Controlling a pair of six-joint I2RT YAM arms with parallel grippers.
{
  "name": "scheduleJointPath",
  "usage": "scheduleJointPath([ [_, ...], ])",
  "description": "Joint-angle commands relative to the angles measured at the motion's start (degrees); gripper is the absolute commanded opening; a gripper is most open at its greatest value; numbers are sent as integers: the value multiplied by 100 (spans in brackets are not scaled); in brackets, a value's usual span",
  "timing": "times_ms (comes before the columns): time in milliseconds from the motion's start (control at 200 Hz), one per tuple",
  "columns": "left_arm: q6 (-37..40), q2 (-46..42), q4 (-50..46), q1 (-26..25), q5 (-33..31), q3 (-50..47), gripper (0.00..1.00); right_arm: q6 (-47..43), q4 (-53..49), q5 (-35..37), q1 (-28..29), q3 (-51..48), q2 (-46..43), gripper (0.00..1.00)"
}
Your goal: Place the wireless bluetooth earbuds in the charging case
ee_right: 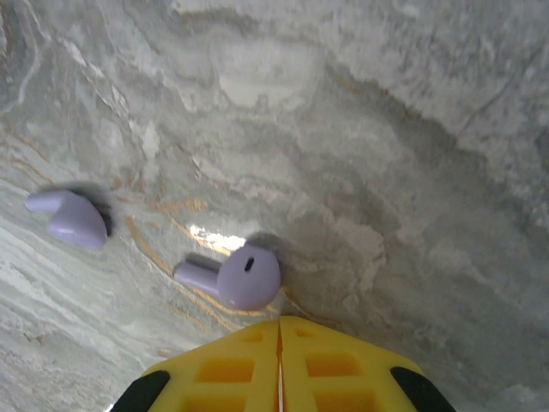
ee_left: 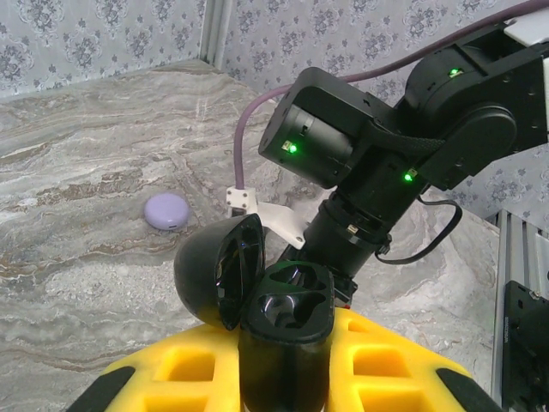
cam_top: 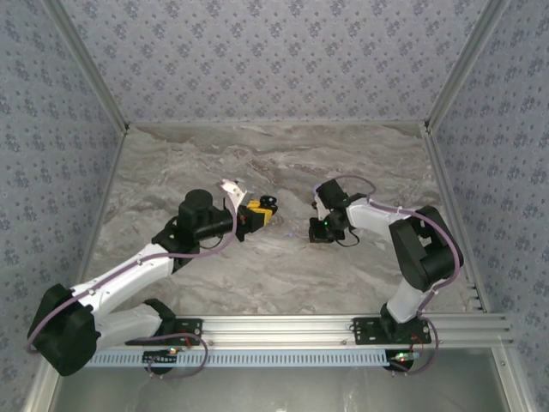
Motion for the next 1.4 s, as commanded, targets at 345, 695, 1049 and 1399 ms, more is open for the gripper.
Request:
scheduleJointPath([
  [345,181,-218,-158,-28,-253,95,19,12,-315,351,139,439,38,11],
  [695,381,-645,-610,-30,-581,85,19,-281,-318,-395,273,1040,-71,16],
  [1049,512,-1133,-1050,-20,-675,126,19,-126,-176,-1009,760,2604,1313,30],
  [1399,612,-1347,-1304,-21,-684,186,19,193,-586,-744,1260,3962,2530,49],
])
